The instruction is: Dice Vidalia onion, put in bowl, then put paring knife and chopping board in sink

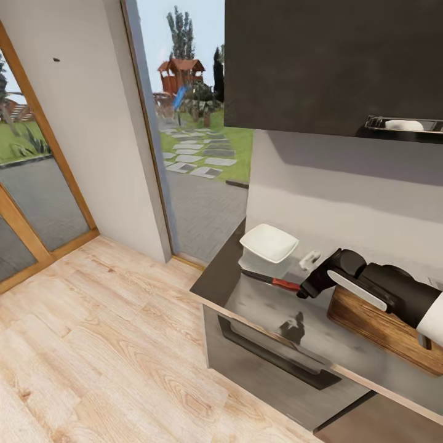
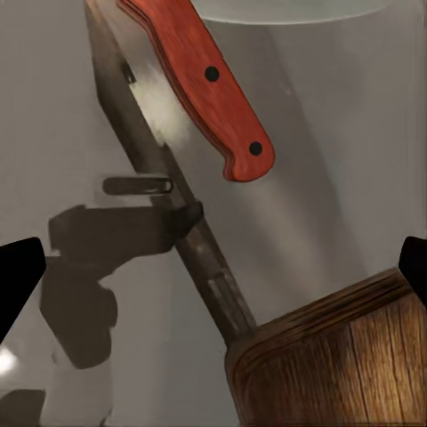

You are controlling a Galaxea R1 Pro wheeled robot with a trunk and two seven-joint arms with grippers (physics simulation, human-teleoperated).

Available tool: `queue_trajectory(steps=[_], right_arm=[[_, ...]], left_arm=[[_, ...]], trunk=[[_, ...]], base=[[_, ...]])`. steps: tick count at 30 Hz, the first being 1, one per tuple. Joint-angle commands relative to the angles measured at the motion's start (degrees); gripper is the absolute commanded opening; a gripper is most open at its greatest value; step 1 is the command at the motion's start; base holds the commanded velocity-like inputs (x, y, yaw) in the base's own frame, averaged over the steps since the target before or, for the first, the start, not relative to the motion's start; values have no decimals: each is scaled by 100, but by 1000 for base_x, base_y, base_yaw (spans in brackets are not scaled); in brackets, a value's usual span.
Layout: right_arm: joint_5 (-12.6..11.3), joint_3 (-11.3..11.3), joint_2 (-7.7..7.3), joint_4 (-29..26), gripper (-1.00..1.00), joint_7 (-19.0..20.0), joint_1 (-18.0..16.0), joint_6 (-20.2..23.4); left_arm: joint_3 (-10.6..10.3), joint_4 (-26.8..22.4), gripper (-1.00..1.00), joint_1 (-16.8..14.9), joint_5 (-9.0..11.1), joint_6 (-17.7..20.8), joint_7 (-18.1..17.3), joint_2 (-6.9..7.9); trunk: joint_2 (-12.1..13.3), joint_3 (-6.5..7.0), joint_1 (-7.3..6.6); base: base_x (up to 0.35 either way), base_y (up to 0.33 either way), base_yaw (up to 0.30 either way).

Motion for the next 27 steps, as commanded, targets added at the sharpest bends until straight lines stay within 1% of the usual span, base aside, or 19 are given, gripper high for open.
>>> queue_trajectory(steps=[1,8,13,19,22,23,27], right_arm=[[58,26,-8,-5,100,56,-11,10],[58,116,-14,-6,100,56,-11,16],[65,109,-15,-6,100,56,-11,16],[106,94,-31,-14,100,49,-11,8],[167,84,-97,-11,100,54,-11,0],[180,-23,-161,-8,100,58,-11,-9],[192,-378,-211,-5,100,162,-11,-15]], left_arm=[[-2,-2,100,-1,18,-14,-2,-1],[-2,-4,100,-1,18,-15,-2,-1],[-2,-3,100,-1,18,-15,-2,-1],[-2,-2,100,-1,18,-15,-2,-1],[-2,-3,100,-1,18,-15,-2,-1],[-2,-2,100,-1,18,-15,-2,-1],[-2,-3,100,-1,19,-15,-2,-1]], trunk=[[-11,-11,4],[-11,-12,4],[-11,-44,4],[-11,-49,4],[-11,-49,4],[-11,-49,4],[-11,-49,4]], base=[[115,0,0],[212,0,0],[23,0,0],[1,0,0],[0,0,0],[0,0,0],[0,0,0]])
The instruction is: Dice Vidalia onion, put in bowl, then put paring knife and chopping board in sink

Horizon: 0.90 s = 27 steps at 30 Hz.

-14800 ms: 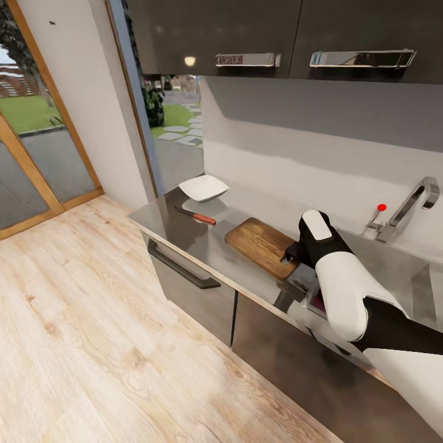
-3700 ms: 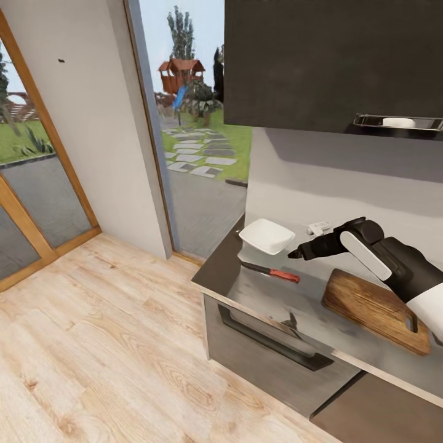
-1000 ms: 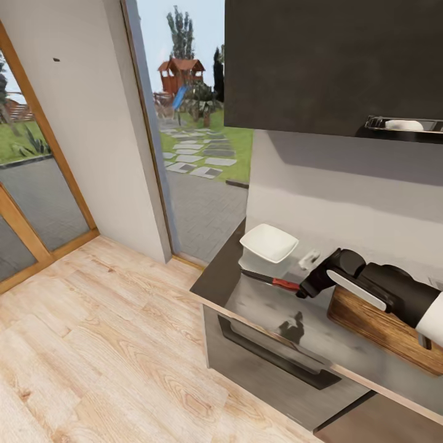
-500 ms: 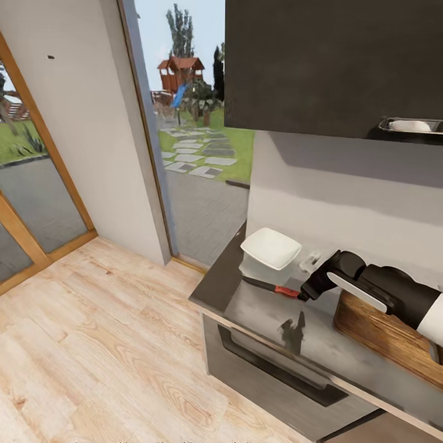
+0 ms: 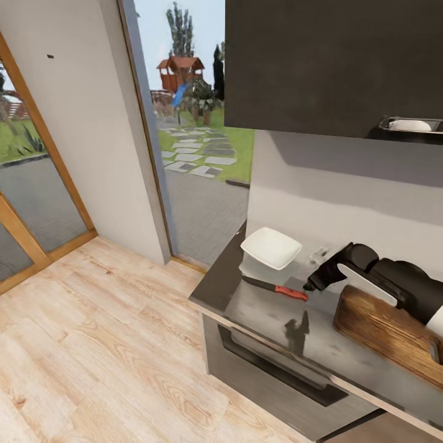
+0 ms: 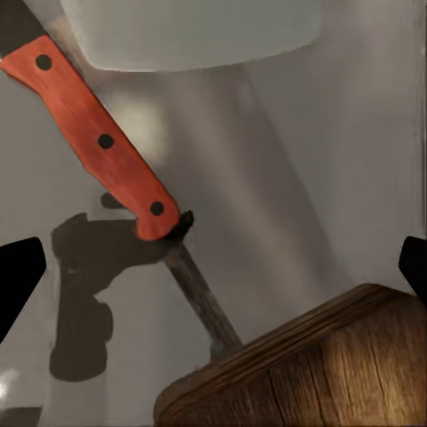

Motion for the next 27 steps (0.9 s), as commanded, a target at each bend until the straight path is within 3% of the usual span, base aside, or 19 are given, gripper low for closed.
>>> queue_trajectory(steps=[1,7,27], right_arm=[[56,-35,-9,-3,100,82,-10,10],[53,-538,-36,-7,100,312,-10,9],[55,-598,-28,-14,100,314,-10,41]], left_arm=[[-2,-2,100,-1,18,-14,-2,-1],[-2,-2,100,-1,18,-14,-2,-1],[4,-3,100,-1,18,-14,-2,-3]], trunk=[[-11,-11,4],[-11,-11,4],[-11,-11,4]], base=[[0,0,0],[0,0,0],[0,0,0]])
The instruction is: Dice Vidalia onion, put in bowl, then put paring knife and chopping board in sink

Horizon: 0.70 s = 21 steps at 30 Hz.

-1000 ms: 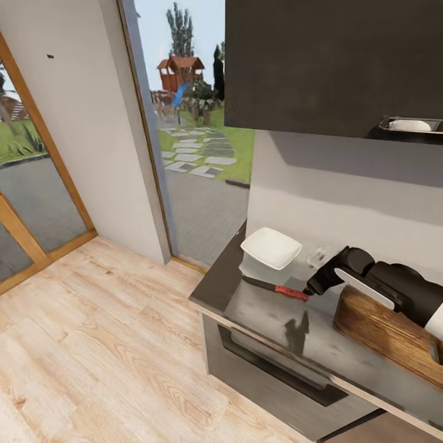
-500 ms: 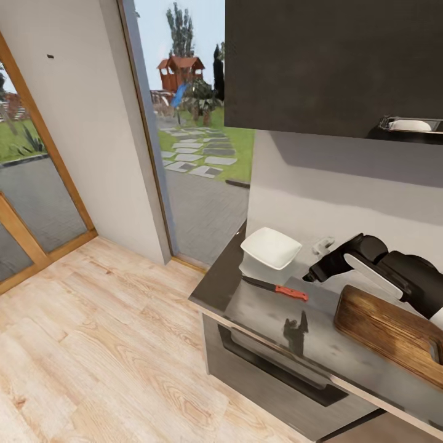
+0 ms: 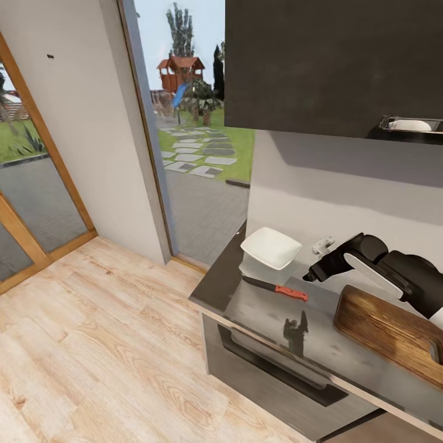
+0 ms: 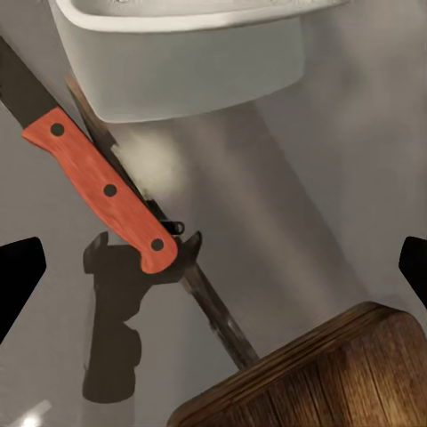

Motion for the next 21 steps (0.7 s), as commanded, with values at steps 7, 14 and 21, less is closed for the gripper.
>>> queue_trajectory(steps=[7,14,21], right_arm=[[43,41,-4,-4,100,66,-11,9],[39,197,-3,6,100,67,-11,9],[29,401,6,108,100,67,-11,9]], left_arm=[[-4,-2,100,-1,18,-14,-2,-1],[-2,-5,100,-1,18,-14,-2,-5],[2,-2,100,-1,18,-14,-2,-7]], trunk=[[-11,-11,3],[-11,-11,3],[-11,-11,3]], base=[[0,0,0],[0,0,0],[0,0,0]])
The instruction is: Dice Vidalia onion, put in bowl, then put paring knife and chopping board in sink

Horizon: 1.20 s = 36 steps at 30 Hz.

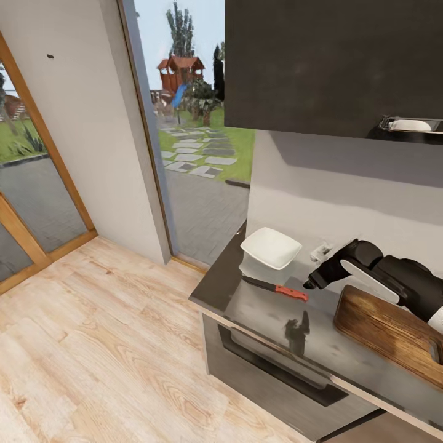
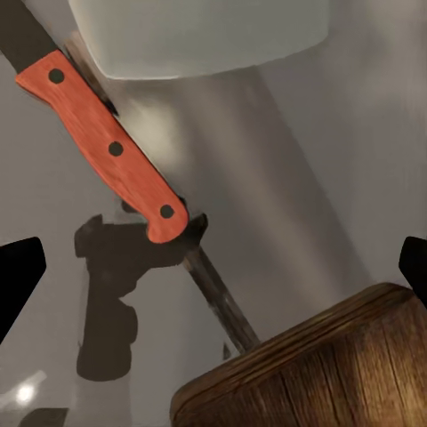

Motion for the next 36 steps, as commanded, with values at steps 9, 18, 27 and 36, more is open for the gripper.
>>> queue_trajectory(steps=[9,18,27,36], right_arm=[[2,16,3,16,100,161,-11,9],[-1,187,3,15,100,197,-11,9],[-91,349,2,16,100,577,-11,9],[-210,122,24,14,100,1963,-11,9]], left_arm=[[-1,-4,100,-1,18,-15,-2,-1],[-1,-1,100,-1,18,-15,-2,-1],[-1,-3,100,-1,18,-15,-5,-1],[-1,-1,100,-1,18,-15,-9,-1]], trunk=[[-11,-11,3],[-11,-11,3],[-11,-11,3],[-11,-11,3]], base=[[0,0,0],[0,0,0],[0,0,0],[0,0,0]])
